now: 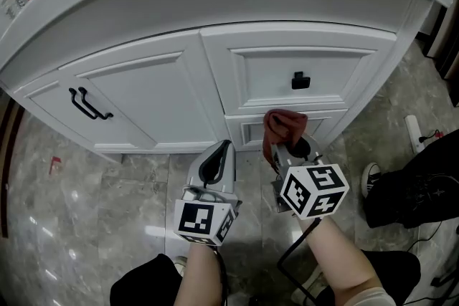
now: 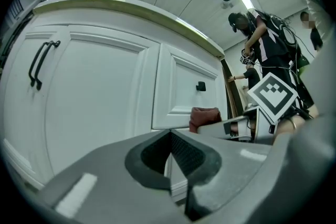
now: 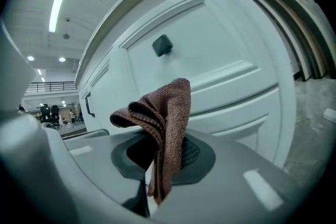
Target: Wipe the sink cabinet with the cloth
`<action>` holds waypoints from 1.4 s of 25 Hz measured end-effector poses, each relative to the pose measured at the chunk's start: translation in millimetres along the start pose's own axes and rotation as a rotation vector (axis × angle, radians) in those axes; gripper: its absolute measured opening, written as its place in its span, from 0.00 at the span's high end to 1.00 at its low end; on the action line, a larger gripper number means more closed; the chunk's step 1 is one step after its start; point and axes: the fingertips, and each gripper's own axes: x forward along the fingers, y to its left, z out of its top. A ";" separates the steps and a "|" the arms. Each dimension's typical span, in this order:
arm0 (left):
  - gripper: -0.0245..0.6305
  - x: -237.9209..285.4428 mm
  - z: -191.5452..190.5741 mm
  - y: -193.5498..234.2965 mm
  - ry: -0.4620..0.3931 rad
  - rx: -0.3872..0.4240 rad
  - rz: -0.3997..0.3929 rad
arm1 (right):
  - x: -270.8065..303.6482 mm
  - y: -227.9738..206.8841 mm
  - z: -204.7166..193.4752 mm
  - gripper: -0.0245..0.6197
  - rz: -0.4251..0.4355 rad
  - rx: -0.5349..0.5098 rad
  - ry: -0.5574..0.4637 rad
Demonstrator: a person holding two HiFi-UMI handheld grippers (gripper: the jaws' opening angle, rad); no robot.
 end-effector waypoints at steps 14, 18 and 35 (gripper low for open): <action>0.96 -4.3 -17.6 19.3 0.021 -0.025 0.004 | 56.0 61.7 -39.0 0.84 0.168 -0.086 0.073; 0.96 0.8 -16.4 7.5 0.016 -0.014 -0.019 | 46.5 41.1 -35.7 0.84 0.141 -0.090 0.079; 0.96 32.0 -31.5 -42.5 0.050 -0.024 -0.080 | -2.5 -64.3 -19.1 0.83 -0.003 -0.034 0.067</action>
